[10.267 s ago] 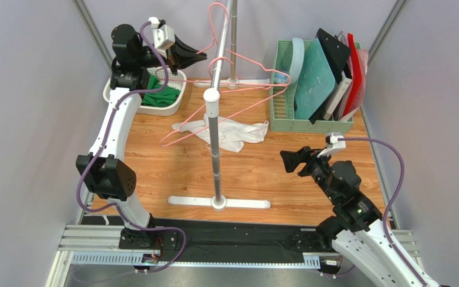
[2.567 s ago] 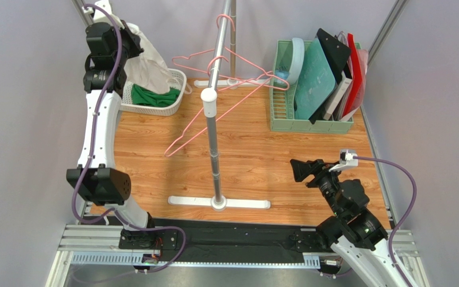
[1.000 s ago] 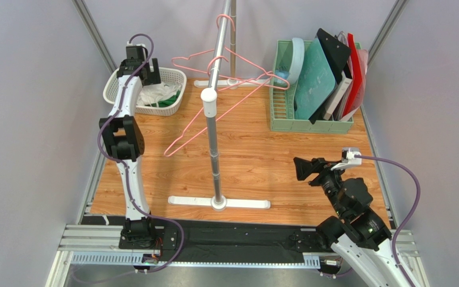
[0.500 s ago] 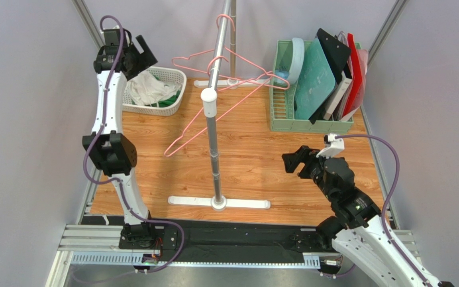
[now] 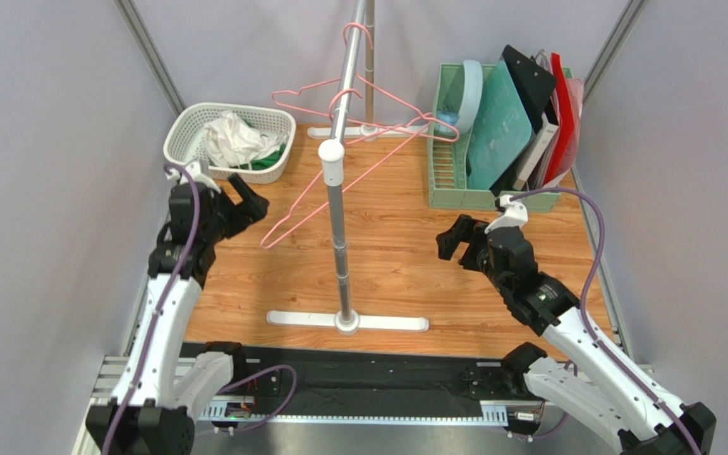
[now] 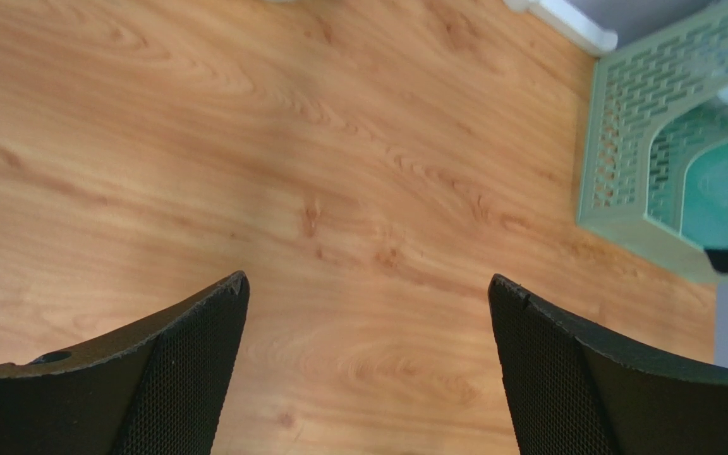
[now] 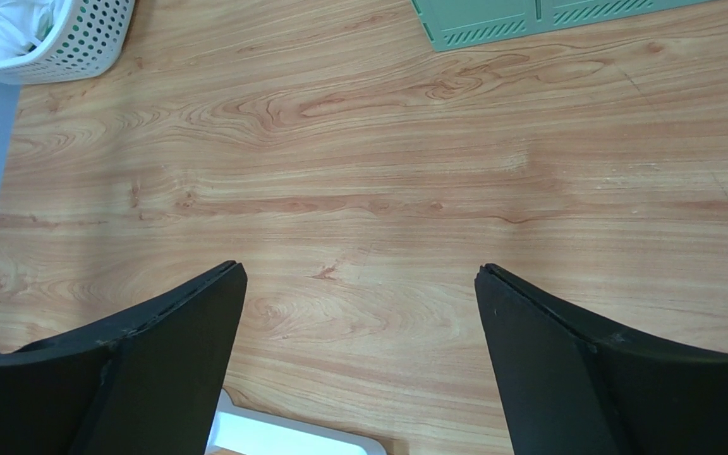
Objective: Remove the tank top from the hanger
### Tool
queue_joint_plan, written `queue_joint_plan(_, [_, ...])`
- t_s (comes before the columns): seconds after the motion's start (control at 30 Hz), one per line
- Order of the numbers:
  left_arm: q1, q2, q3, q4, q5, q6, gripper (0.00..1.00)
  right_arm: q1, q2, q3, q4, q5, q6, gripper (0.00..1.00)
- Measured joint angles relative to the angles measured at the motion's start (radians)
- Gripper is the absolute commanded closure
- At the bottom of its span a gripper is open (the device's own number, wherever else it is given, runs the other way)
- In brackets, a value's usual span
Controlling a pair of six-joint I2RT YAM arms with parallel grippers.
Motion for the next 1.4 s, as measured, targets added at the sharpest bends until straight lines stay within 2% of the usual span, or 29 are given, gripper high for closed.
queue_joint_plan(0.17, [-0.06,-0.273,-0.286,0.076,0.074,-0.021,0.01,-0.021,0.057,-0.038,0.09,-0.011,0.062,0.0])
queue_joint_plan(0.27, [-0.122,-0.378,-0.383,0.105,0.114,-0.038,0.01,-0.041,0.071,-0.102,0.133,-0.019,0.103,0.0])
queue_joint_plan(0.37, [-0.176,-0.436,-0.453,0.152,0.148,-0.057,0.01,-0.045,0.017,-0.184,0.152,-0.013,0.123,0.0])
queue_joint_plan(0.47, [-0.211,-0.485,-0.531,0.195,0.187,-0.08,0.01,-0.046,-0.163,-0.287,0.153,0.003,0.136,0.0])
queue_joint_plan(0.67, [-0.235,-0.669,-0.699,0.223,0.269,-0.142,0.01,-0.048,-0.657,-0.452,0.1,0.017,0.188,0.0])
queue_joint_plan(0.73, [-0.235,-0.769,-0.742,0.226,0.294,-0.164,0.01,-0.049,-0.731,-0.481,0.06,0.008,0.213,0.0])
queue_joint_plan(0.83, [-0.235,-0.906,-0.787,0.235,0.331,-0.193,0.01,-0.051,-0.735,-0.528,0.026,-0.034,0.244,0.0])
queue_joint_plan(1.1, [-0.24,-0.922,-0.86,0.308,0.451,-0.247,0.01,-0.051,-0.73,-0.57,0.117,-0.162,0.294,0.0])
queue_joint_plan(1.4, [-0.242,-0.923,-0.859,0.294,0.425,-0.191,0.01,-0.051,-0.73,-0.575,0.129,-0.186,0.294,0.0])
